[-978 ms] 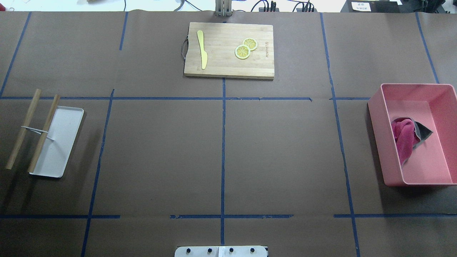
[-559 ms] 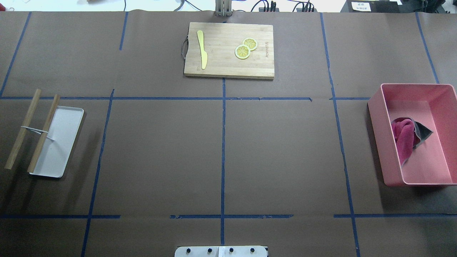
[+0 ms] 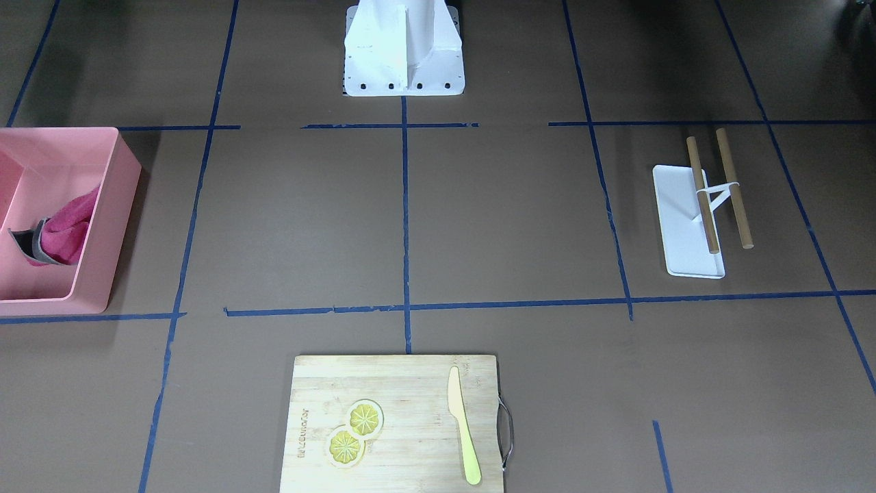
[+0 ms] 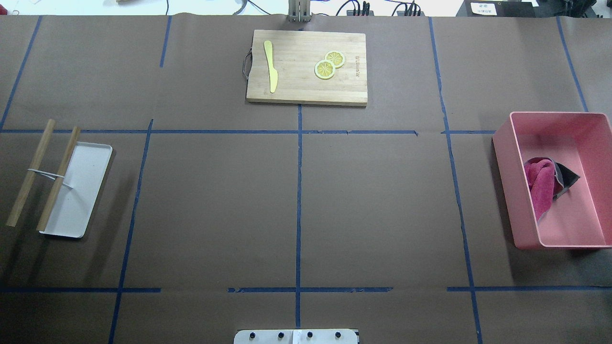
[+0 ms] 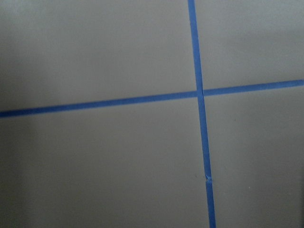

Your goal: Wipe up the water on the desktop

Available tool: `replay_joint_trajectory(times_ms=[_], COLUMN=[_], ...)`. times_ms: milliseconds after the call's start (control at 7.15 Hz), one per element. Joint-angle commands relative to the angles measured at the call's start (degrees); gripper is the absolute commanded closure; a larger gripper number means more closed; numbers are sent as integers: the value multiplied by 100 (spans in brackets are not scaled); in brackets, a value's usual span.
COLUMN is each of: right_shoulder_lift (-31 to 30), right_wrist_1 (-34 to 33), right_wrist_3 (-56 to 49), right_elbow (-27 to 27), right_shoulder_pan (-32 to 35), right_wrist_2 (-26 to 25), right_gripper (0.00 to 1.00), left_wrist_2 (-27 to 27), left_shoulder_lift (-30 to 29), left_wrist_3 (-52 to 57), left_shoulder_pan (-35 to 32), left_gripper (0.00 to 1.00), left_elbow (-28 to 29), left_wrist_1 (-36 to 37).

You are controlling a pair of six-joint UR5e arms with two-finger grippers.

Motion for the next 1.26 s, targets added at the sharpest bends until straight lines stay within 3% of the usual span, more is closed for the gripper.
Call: replay_joint_trajectory(times_ms=[0,280,1118], right_shoulder_lift=[-28,-29,-46], right_wrist_1=[44,44,44], right_wrist_3=[4,-4,4], right_elbow=[-470,-533,-612], right_shoulder_pan=[393,720,721], right_wrist_2=[25,52,61], right_gripper=[0,0,0], left_wrist_2=[-1,0,17], left_shoulder_lift=[129,138,138], left_wrist_3=[-73,-38,-64], left_shoulder_pan=[14,14,14], left_gripper=[0,0,0], left_elbow=[-55,24,77], left_wrist_1=[-7,-7,-15])
